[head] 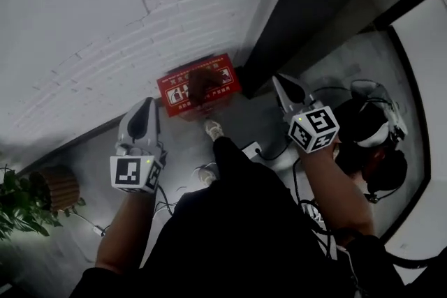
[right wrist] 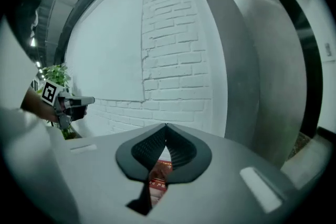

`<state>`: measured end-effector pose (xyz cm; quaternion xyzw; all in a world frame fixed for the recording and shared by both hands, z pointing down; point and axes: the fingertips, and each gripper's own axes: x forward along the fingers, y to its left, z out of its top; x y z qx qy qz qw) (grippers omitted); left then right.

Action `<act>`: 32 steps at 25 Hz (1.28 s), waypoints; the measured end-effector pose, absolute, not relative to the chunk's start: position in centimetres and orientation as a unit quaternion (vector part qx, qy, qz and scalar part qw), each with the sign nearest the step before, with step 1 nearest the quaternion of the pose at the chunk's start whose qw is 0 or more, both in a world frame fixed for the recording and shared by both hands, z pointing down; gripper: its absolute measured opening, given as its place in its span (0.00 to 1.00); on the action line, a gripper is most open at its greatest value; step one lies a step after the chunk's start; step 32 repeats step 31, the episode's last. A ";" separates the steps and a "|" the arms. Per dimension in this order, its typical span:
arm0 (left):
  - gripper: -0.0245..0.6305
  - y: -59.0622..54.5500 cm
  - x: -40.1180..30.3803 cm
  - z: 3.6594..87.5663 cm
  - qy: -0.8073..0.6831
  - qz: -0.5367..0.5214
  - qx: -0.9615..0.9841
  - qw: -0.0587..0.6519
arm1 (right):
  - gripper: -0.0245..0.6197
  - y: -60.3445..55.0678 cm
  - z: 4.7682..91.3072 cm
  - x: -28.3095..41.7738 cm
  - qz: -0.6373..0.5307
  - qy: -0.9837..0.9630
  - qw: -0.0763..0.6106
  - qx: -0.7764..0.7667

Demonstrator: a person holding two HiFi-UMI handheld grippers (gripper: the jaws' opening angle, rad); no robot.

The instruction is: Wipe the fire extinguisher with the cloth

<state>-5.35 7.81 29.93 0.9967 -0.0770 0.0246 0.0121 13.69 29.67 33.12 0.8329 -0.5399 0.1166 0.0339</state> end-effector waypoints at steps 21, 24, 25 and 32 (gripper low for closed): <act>0.04 11.4 -5.6 30.3 -0.050 0.037 0.998 0.015 | 0.04 31.3 36.8 14.9 0.120 -0.503 -0.013 0.856; 0.04 10.8 -5.8 29.9 -0.052 0.039 0.998 0.002 | 0.04 29.3 36.3 14.8 0.110 -0.518 -0.019 0.848; 0.04 10.7 -5.9 29.9 -0.053 0.041 0.998 -0.005 | 0.04 28.7 36.2 14.9 0.108 -0.523 -0.016 0.845; 0.04 10.0 -5.5 27.3 -0.078 0.025 0.997 -0.012 | 0.04 28.0 36.4 17.1 0.126 -0.506 0.007 0.853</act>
